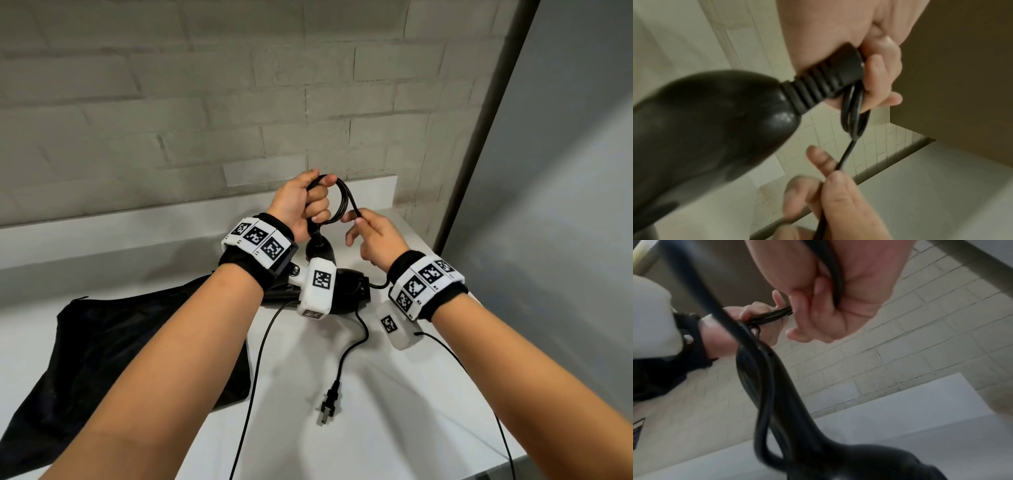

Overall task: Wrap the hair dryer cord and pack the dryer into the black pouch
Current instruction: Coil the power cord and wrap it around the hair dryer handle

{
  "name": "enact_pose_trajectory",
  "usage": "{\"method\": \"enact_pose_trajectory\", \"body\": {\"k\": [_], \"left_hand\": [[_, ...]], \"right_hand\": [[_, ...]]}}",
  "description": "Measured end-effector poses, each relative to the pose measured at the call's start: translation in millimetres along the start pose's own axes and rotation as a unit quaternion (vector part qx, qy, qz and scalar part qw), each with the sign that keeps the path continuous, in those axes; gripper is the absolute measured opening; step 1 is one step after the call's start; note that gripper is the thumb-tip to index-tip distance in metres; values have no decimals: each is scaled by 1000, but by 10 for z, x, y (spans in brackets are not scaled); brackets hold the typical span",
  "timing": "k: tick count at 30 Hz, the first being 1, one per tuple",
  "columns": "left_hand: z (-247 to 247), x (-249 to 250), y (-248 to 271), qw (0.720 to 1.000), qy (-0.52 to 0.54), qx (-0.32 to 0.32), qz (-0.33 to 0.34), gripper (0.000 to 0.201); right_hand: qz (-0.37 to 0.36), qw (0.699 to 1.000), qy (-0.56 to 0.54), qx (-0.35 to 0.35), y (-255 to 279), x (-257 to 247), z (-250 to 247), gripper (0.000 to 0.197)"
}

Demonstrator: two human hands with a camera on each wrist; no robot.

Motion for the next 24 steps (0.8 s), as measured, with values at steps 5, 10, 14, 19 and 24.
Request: {"method": "enact_pose_trajectory", "body": {"k": [5, 10, 14, 19, 24], "left_hand": [[-17, -12, -46, 999, 33, -5, 2, 43], [-9, 2, -76, 999, 13, 13, 35, 40], [16, 3, -84, 998, -12, 37, 44, 38], [74, 10, -89, 994, -86, 44, 56, 29], [138, 1, -82, 983, -170, 26, 61, 28]], "right_hand": [[-13, 993, 108, 43, 95, 115, -49, 24], [-33, 987, 145, 67, 214, 128, -37, 21], [-54, 975, 206, 61, 302, 94, 4, 19], [-110, 943, 311, 36, 384, -156, 72, 28], [-155, 924, 350, 26, 399, -373, 98, 27]]}}
Point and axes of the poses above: each hand's wrist, its own y-axis away from the middle knuckle, its own z-axis out of the palm, x = y × z, the point moved 7 cm from there along -y, towards the middle knuckle, and after that the axes turned 4 degrees about -x, right-handed, at the moved point
